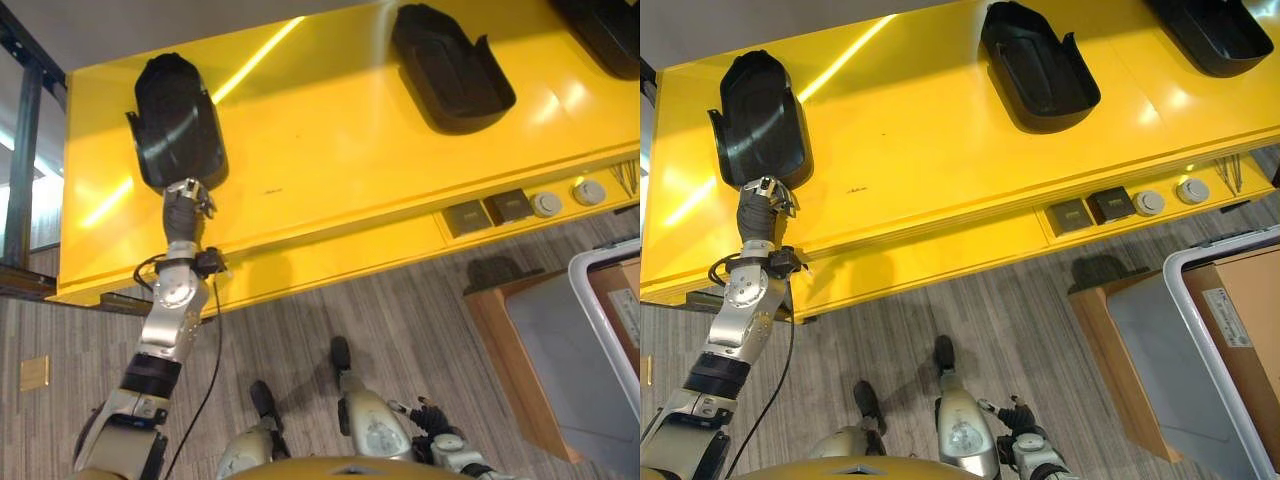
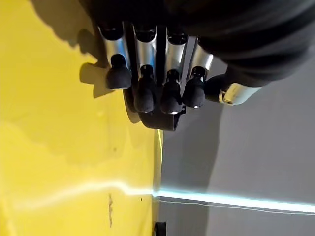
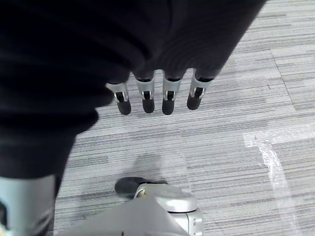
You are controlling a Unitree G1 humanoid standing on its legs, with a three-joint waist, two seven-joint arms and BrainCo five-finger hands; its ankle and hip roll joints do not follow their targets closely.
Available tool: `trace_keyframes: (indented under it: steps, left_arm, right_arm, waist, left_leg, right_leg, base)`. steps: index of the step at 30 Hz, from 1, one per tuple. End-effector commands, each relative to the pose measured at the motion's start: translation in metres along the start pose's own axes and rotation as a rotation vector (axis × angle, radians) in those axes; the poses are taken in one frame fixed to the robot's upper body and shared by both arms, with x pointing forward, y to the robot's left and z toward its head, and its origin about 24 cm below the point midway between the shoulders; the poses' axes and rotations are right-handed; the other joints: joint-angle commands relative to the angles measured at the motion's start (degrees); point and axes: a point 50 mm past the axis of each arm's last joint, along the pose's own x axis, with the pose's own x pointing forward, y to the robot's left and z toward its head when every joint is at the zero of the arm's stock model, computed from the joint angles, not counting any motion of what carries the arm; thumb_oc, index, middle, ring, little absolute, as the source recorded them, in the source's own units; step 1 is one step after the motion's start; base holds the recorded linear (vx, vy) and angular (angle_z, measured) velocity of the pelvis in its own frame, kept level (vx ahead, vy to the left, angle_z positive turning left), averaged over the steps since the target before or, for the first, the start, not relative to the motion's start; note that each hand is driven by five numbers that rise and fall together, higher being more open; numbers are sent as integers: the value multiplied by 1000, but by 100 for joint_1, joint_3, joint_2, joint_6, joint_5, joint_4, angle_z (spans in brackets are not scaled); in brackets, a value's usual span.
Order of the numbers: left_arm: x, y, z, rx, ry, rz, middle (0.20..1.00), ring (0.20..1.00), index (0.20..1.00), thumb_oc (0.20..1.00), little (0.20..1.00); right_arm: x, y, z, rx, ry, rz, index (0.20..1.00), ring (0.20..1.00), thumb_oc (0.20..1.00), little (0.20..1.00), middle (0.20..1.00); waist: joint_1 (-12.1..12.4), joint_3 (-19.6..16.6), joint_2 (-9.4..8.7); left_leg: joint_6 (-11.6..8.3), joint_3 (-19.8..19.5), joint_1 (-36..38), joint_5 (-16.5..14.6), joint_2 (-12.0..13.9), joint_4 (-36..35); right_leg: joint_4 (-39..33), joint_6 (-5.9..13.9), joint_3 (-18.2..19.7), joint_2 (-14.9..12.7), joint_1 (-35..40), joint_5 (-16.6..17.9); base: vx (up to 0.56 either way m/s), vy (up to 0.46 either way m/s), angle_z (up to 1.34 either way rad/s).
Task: Move parts from the plastic box to the shelf.
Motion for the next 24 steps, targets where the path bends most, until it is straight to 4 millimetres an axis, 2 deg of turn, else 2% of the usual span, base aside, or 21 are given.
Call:
trace_keyframes:
  steps: [1, 5, 6, 7, 8, 9, 10, 12, 13, 14, 15, 16, 17, 18, 20, 21, 22, 24]
  left_arm:
    - [-9, -12, 13, 148, -92, -191, 200, 200, 200, 200, 200]
    - [-39, -29, 14, 102, -68, -412, 200, 200, 200, 200, 200]
    - [-45, -31, 11, 77, -44, -442, 338, 338, 338, 338, 338]
    - [-54, -36, 6, 37, -7, -488, 555, 555, 555, 555, 555]
    - [-55, -36, 6, 36, -6, -488, 589, 589, 589, 589, 589]
    - [-61, -38, 3, 21, 19, -519, 849, 849, 849, 849, 849]
    - [-74, -45, -2, -2, 61, -595, 1000, 1000, 1000, 1000, 1000]
    - [-85, -52, -11, 0, 127, -701, 1000, 1000, 1000, 1000, 1000]
    - [-97, -58, -23, 61, 212, -867, 1000, 1000, 1000, 1000, 1000]
    - [-100, -63, -25, 127, 226, -979, 1000, 1000, 1000, 1000, 1000]
    - [-99, -65, -23, 170, 203, -1017, 1000, 1000, 1000, 1000, 1000]
    - [-106, -60, -42, 172, 292, -973, 1000, 1000, 1000, 1000, 1000]
    - [-106, -60, -43, 171, 291, -973, 1000, 1000, 1000, 1000, 1000]
    - [-129, -38, -96, 283, 526, -882, 1000, 1000, 1000, 1000, 1000]
    - [-151, -7, -131, 359, 713, -697, 1000, 1000, 1000, 1000, 1000]
    - [-160, 3, -141, 388, 772, -650, 1000, 1000, 1000, 1000, 1000]
    - [-177, 22, -160, 474, 892, -543, 1000, 1000, 1000, 1000, 1000]
    - [-200, 39, -175, 518, 1026, -433, 1000, 1000, 1000, 1000, 1000]
  right_arm:
    - [-4, 4, -19, -10, 68, 4, 1000, 1000, 1000, 1000, 1000]
    - [-4, 3, -20, -9, 77, 13, 1000, 1000, 1000, 1000, 1000]
    - [-4, 3, -21, -6, 82, 18, 1000, 1000, 1000, 1000, 1000]
    - [-4, 3, -20, 2, 80, 20, 1000, 1000, 1000, 1000, 1000]
    - [-4, 3, -21, 2, 81, 20, 1000, 1000, 1000, 1000, 1000]
    - [-4, 4, -21, 8, 82, 24, 1000, 1000, 1000, 1000, 1000]
    - [-3, 5, -17, 11, 72, 30, 1000, 1000, 1000, 1000, 1000]
    - [-2, 6, -13, 6, 63, 38, 1000, 1000, 1000, 1000, 1000]
    - [-1, 8, -8, -18, 45, 54, 1000, 1000, 1000, 1000, 1000]
    - [-1, 9, -6, -42, 38, 69, 1000, 1000, 1000, 1000, 1000]
    - [-2, 14, -6, -68, 36, 91, 1000, 1000, 1000, 1000, 1000]
    - [-3, 19, -5, -91, 31, 114, 1000, 1000, 1000, 1000, 1000]
    - [-3, 19, -5, -91, 31, 114, 1000, 1000, 1000, 1000, 1000]
    - [-4, 26, -6, -147, 27, 147, 1000, 1000, 1000, 1000, 1000]
    - [-5, 29, -9, -164, 37, 150, 1000, 1000, 1000, 1000, 1000]
    - [-5, 28, -10, -159, 43, 144, 1000, 1000, 1000, 1000, 1000]
    - [-5, 27, -10, -151, 48, 134, 1000, 1000, 1000, 1000, 1000]
    - [-5, 26, -12, -134, 56, 114, 1000, 1000, 1000, 1000, 1000]
  waist:
    - [41, -261, -104]
    - [159, -475, -120]
    - [189, -535, -135]
    - [208, -602, -151]
    - [208, -596, -152]
    - [234, -660, -166]
    - [292, -755, -193]
    - [340, -841, -207]
    - [342, -919, -209]
    - [318, -954, -196]
    - [308, -997, -210]
    - [303, -1010, -234]
    - [304, -1008, -231]
    - [319, -1049, -274]
    - [354, -1032, -302]
    - [366, -1047, -313]
    - [379, -1023, -317]
    - [402, -1031, -331]
  left_leg:
    - [-315, -496, 38, 65, 462, -38]
    - [-280, -563, 500, -74, 449, -38]
    - [-268, -581, 597, -106, 439, -38]
    - [-252, -606, 692, -137, 429, -38]
    - [-252, -608, 706, -140, 429, -38]
    - [-235, -643, 773, -171, 419, -38]
    - [-196, -693, 881, -218, 390, -38]
    - [-159, -737, 976, -265, 359, -38]
    - [-141, -716, 1062, -318, 344, -38]
    - [-131, -698, 1137, -375, 335, -38]
    - [-118, -686, 1154, -378, 324, -38]
    - [-104, -674, 1197, -385, 315, -38]
    - [-104, -673, 1205, -388, 314, -38]
    - [-77, -689, 1287, -421, 284, -37]
    - [-61, -715, 1322, -437, 266, -19]
    - [-55, -722, 1299, -414, 254, -23]
    - [-49, -732, 1313, -421, 250, -12]
    - [-41, -749, 1280, -394, 238, -12]
  right_leg:
    - [-12, 571, -25, -434, 366, -344]
    - [41, 581, -132, -470, 860, -514]
    - [52, 577, -165, -475, 978, -552]
    - [65, 572, -181, -472, 1085, -595]
    - [61, 573, -184, -473, 1102, -598]
    - [83, 574, -206, -470, 1174, -637]
    - [112, 584, -241, -470, 1300, -691]
    - [122, 597, -253, -487, 1397, -724]
    - [126, 624, -252, -502, 1471, -739]
    - [137, 641, -244, -503, 1532, -767]
    - [145, 643, -228, -516, 1534, -763]
    - [161, 640, -202, -519, 1565, -776]
    - [161, 641, -201, -521, 1572, -779]
    - [204, 635, -198, -539, 1657, -828]
    - [246, 627, -209, -548, 1714, -863]
    - [249, 617, -212, -551, 1696, -854]
    - [264, 613, -228, -551, 1720, -868]
    - [265, 607, -257, -562, 1708, -854]
  base:
    - [36, 18, 1]
    - [73, 21, 9]
    - [51, 40, 23]
    - [36, 20, 18]
    - [34, 15, 10]
    - [28, 22, 15]
    - [33, 34, 23]
    - [21, 47, 22]
    - [40, 62, 9]
    - [36, 63, 3]
    - [36, 45, 1]
    - [0, 0, 0]
    - [25, 34, -7]
    - [21, 33, -8]
    - [5, 27, -9]
    - [-22, 17, -6]
    - [-33, 16, 0]
    - [-17, 18, 7]
